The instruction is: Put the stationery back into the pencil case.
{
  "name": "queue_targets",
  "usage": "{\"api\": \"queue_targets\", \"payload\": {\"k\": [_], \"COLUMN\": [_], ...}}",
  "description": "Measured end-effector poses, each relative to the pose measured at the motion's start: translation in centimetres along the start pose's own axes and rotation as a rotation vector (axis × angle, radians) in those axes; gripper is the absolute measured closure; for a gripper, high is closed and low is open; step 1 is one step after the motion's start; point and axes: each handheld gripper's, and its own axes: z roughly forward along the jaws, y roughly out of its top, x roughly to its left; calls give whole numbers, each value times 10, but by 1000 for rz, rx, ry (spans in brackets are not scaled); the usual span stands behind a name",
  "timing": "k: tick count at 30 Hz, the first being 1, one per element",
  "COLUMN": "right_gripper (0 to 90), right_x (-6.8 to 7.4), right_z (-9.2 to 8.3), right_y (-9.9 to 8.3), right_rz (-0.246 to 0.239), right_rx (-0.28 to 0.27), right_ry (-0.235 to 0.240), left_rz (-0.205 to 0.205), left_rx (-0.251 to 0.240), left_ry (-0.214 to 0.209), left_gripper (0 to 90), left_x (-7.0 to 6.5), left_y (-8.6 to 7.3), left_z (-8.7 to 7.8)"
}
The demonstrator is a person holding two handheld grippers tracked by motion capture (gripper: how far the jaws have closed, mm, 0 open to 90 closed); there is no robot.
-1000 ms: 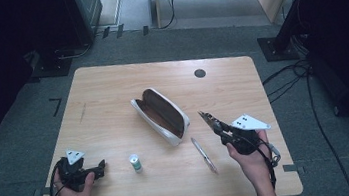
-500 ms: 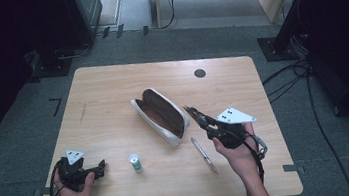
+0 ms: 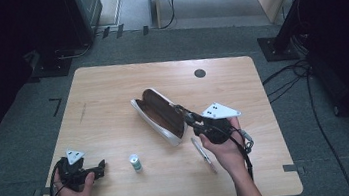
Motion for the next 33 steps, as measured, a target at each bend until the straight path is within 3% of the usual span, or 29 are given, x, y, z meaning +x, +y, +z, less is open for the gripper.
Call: {"api": "queue_targets", "payload": {"k": [10,17,33], "right_gripper": [739,738,738], "right_x": [9,15,26], "right_z": [20,43,85], "right_y": [7,9,7], "right_rz": [-13,-29,-81], "right_rx": [26,79,186], "right_ry": [27,42,12], "left_rz": [-1,-1,1], "left_rx": [0,-1,0], "left_ry": [0,0,-3], "left_gripper": [0,0,0], "left_x": [0,0,0], "left_y": [0,0,0], "left_z": [0,0,0]}}
